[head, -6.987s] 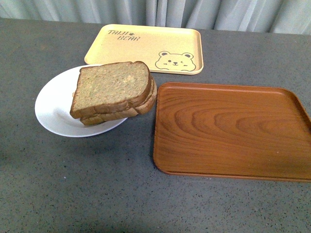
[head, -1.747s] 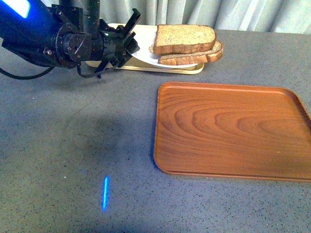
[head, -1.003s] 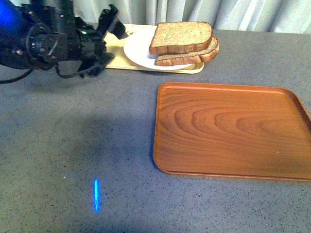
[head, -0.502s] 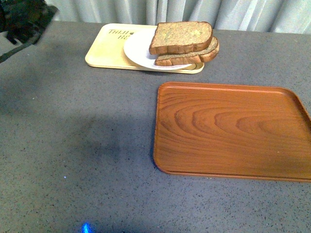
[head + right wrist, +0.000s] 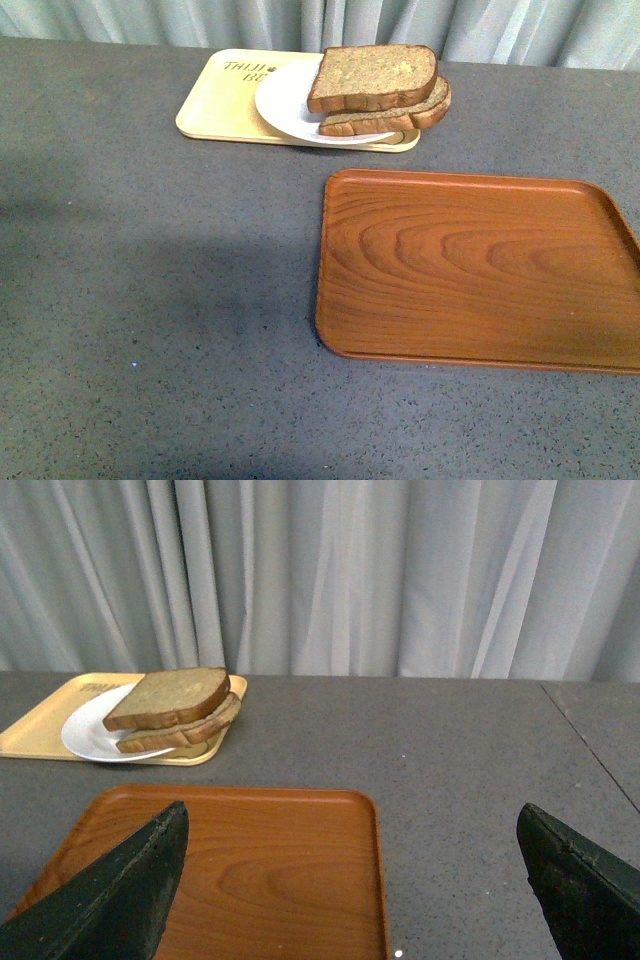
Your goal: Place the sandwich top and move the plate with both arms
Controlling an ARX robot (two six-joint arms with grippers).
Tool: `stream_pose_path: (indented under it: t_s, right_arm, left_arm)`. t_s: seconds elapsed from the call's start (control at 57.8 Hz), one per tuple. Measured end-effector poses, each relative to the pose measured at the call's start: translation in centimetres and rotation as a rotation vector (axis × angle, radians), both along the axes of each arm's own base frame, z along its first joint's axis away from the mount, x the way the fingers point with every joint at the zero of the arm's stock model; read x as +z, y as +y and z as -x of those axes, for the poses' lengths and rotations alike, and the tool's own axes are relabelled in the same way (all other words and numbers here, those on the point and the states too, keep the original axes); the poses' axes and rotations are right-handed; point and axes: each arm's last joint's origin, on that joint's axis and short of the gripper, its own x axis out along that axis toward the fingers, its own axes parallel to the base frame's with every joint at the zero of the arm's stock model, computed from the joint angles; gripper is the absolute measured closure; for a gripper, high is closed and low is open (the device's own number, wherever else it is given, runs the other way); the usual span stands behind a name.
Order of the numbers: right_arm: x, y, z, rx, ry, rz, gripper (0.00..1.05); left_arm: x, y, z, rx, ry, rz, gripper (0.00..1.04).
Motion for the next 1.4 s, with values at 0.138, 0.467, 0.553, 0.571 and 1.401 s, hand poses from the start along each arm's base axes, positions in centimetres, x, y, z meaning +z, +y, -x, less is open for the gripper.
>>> stream_pose_path:
  t_s: [0.138,0.467,0.553,0.571,1.401]
  right_arm:
    - [0.0,0.0,0.0,0.000,0.000,0.000,0.09]
    - [0.0,0.0,0.0,0.000,0.000,0.000,0.09]
    - [0.0,0.0,0.0,0.000,0.000,0.000,0.09]
    - [0.0,0.0,0.0,0.000,0.000,0.000,0.09]
    - [0.0,0.0,0.0,0.000,0.000,0.000,0.09]
  left_arm:
    - [-0.1,0.5,1.8,0.005,0.008,-0.005,1.03]
    - [-0.1,1.7,5.2,0.003,0.010,-0.008,1.03]
    - [0.0,1.7,5.9,0.005,0.009,-0.008,1.03]
    - [0.0,1.7,6.0,0.005,0.009,-0.008,1.03]
    - [0.8,1.7,9.9,0.004,-0.020,-0.008,1.03]
